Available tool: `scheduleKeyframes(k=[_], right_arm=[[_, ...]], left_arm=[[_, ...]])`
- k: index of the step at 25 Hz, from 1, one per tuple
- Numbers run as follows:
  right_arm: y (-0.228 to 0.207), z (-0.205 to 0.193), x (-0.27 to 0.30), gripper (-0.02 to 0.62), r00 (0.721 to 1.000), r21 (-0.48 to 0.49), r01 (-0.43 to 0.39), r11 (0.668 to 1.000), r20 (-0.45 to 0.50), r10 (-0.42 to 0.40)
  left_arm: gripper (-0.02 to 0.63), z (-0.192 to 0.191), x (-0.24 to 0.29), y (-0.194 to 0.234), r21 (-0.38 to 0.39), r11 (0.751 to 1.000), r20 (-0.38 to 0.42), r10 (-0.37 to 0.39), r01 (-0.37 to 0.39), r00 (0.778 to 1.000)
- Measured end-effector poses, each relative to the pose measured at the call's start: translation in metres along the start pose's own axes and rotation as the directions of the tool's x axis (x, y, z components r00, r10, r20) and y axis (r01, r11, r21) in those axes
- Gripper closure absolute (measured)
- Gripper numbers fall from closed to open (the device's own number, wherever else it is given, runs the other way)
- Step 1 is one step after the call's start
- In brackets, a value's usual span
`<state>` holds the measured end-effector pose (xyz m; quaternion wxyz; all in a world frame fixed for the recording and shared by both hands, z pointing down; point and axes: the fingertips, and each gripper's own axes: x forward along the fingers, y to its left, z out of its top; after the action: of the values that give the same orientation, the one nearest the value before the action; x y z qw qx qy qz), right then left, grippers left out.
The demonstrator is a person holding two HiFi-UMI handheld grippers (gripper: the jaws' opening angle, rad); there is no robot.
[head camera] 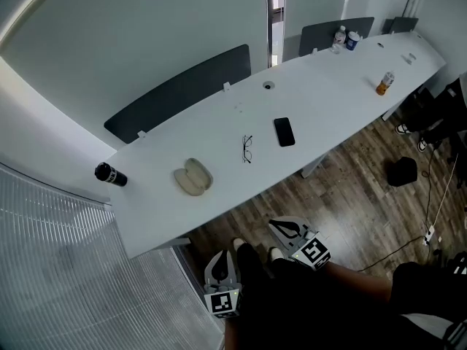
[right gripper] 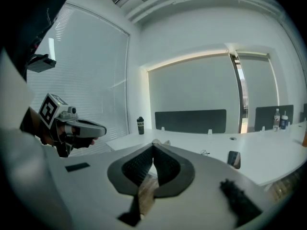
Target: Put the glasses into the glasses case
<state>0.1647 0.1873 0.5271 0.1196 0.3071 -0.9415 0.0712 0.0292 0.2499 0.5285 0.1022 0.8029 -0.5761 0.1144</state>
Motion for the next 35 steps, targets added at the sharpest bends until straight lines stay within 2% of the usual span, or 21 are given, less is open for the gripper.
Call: scheduleKeyframes(k=[6, 15, 17, 19, 24, 27, 30, 32, 35], right_arm=[[-0.017, 0.005, 0.035, 0.588, 0.999, 0.007, 0.022, 1.000, -0.033, -0.022], [-0.045, 0.041, 0.109, 0.588, 0.997, -0.015, 0.066, 0.998, -0.047, -0.066], [-0.046, 0.046, 0.129, 0.588, 0.997, -0.011, 0.060, 0.998, -0.055, -0.060], [-0.044, 0.049, 0.148, 0.588, 0.997, -0.011, 0.048, 0.999, -0.067, -0.049], [-0.034, 0.053, 0.179, 0.588, 0.993, -0.006, 0.008, 1.000, -0.121, -0.008], [-0.036, 0.053, 0.188, 0.588, 0.988, 0.002, 0.011, 1.000, -0.152, -0.011], [-0.043, 0.050, 0.197, 0.588, 0.986, 0.027, 0.023, 0.999, -0.166, -0.019], [-0.047, 0.047, 0.201, 0.588, 0.984, 0.055, 0.005, 0.998, -0.176, 0.005], [-0.056, 0.041, 0.208, 0.588, 0.980, 0.076, -0.031, 0.997, -0.195, 0.045]], left_arm=[[0.598, 0.011, 0.044, 0.028, -0.016, 0.998, 0.033, -0.054, 0.055, 0.998], [0.598, 0.043, 0.109, 0.091, -0.023, 0.989, 0.045, -0.145, 0.146, 0.988], [0.598, 0.039, 0.116, 0.105, 0.001, 0.988, 0.048, -0.157, 0.158, 0.986], [0.598, 0.033, 0.122, 0.121, 0.006, 0.988, 0.043, -0.156, 0.156, 0.987], [0.598, 0.020, 0.132, 0.158, -0.056, 0.987, 0.023, -0.148, 0.149, 0.989], [0.598, 0.015, 0.136, 0.173, -0.080, 0.986, 0.011, -0.146, 0.146, 0.989], [0.598, 0.017, 0.146, 0.188, -0.073, 0.986, 0.009, -0.150, 0.151, 0.989], [0.598, 0.024, 0.152, 0.194, -0.093, 0.986, 0.016, -0.141, 0.142, 0.990], [0.598, 0.033, 0.156, 0.202, -0.128, 0.987, 0.000, -0.095, 0.094, 0.996]])
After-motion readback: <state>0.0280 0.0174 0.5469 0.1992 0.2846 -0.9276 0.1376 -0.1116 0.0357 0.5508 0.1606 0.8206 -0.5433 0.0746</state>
